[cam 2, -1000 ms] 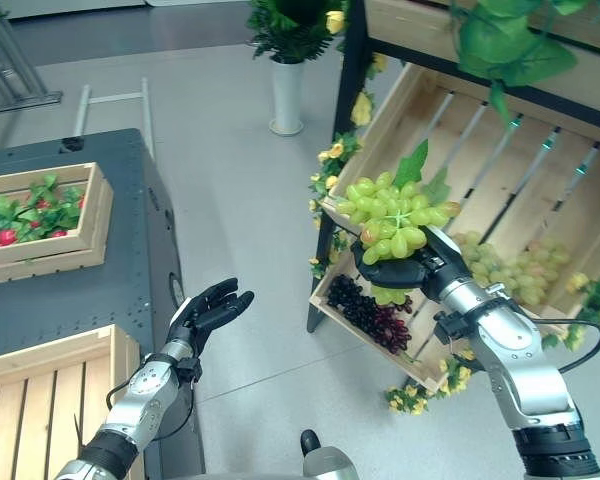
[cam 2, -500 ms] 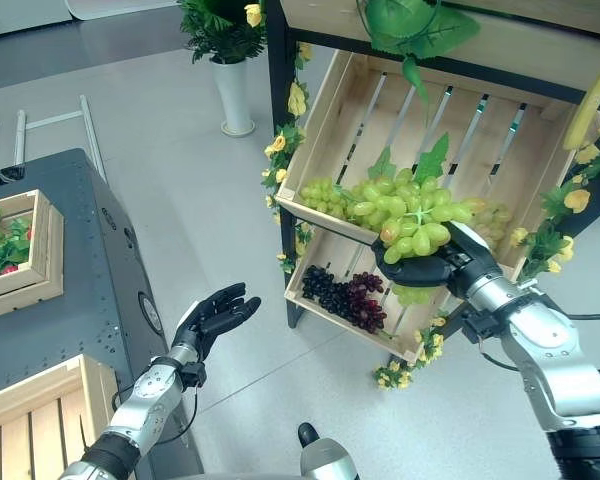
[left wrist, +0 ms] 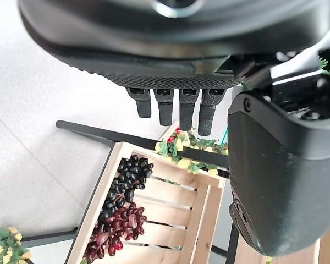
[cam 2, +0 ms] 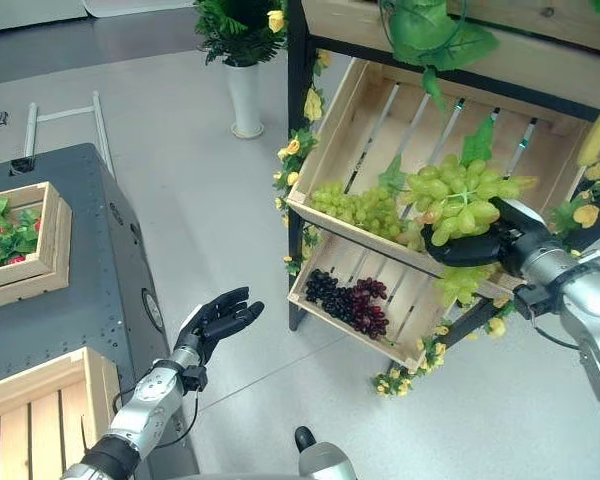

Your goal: Pick up the fruits from the basket on one side to the basket on the other side

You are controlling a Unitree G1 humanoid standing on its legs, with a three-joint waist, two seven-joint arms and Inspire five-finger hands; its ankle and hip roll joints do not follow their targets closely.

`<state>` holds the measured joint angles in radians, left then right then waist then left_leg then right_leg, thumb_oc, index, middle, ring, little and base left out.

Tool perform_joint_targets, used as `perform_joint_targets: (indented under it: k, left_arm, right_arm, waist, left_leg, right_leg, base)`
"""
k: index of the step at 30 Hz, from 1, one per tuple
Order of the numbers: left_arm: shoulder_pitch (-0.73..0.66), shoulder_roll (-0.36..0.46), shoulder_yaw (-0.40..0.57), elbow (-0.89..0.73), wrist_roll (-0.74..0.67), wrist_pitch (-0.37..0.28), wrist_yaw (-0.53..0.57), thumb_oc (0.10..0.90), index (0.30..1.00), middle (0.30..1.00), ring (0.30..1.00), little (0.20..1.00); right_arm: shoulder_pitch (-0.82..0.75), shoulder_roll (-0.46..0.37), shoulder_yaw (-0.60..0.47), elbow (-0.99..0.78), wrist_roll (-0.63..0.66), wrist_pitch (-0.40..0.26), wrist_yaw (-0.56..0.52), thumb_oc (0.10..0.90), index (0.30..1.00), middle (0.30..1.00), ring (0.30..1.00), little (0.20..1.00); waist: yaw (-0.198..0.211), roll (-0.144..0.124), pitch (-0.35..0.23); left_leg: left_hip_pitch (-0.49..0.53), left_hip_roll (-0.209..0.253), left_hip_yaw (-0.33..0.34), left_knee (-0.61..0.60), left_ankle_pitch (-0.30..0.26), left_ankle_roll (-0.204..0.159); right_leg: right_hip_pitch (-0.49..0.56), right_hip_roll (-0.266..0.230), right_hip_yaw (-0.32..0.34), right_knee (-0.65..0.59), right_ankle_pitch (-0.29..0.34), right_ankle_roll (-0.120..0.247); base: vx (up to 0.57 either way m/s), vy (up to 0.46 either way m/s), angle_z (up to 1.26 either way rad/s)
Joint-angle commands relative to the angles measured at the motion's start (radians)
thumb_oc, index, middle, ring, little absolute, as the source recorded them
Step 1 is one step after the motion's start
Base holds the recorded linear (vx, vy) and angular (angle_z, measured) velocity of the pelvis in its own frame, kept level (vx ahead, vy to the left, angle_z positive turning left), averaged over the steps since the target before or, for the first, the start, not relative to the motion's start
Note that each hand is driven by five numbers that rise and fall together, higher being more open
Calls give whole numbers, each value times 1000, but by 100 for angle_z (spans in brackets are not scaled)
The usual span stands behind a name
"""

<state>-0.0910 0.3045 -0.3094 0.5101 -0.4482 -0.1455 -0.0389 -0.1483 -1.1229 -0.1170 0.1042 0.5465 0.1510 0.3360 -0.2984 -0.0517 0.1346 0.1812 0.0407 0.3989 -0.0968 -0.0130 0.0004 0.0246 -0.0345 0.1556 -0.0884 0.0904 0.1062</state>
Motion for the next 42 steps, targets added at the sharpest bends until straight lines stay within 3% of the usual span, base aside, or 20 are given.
perform_joint_targets:
  k: [1,13,27,35,42]
  left_arm:
    - [-56,63,-23,-20,-44,-128,-26,800,900,900,900,900]
    - [-69,82,-28,-3,-51,-123,-59,800,900,900,900,900]
    - [-83,86,-43,10,-72,-119,-59,800,900,900,900,900]
    - [-93,89,-46,17,-79,-108,-63,800,900,900,900,900]
    - [-101,97,-53,19,-89,-109,-64,800,900,900,900,900]
  right_arm:
    - [-276,-109,-31,123,-23,-72,-92,400,300,300,300,300]
    - [-483,-182,154,334,-59,-15,-60,400,300,300,300,300]
    - [-717,-226,380,512,-234,-33,-85,400,300,300,300,300]
    - [-732,-219,448,601,-339,-32,-74,400,300,300,300,300]
    - [-756,-228,487,696,-397,-78,-84,400,300,300,300,300]
  waist:
    - [63,-49,-74]
    - [103,-62,-76]
    - [125,-59,-78]
    - [137,-60,-76]
    - [138,-54,-68]
  left_leg:
    - [1,-4,-51,10,-70,15]
    - [-2,-6,-75,10,-65,13]
    - [-3,-12,-85,10,-63,10]
    - [-5,-12,-82,10,-60,11]
    - [-2,-14,-81,10,-61,12]
  right_leg:
    - [-2,33,0,1,26,-5]
    - [5,29,-31,1,24,-9]
    - [8,24,-47,1,21,-10]
    - [5,21,-52,1,24,-10]
    - [7,21,-52,1,23,-9]
  base:
    - [0,0,0]
    - [-8,-7,3]
    - [1,0,3]
    - [0,0,0]
    - [0,0,0]
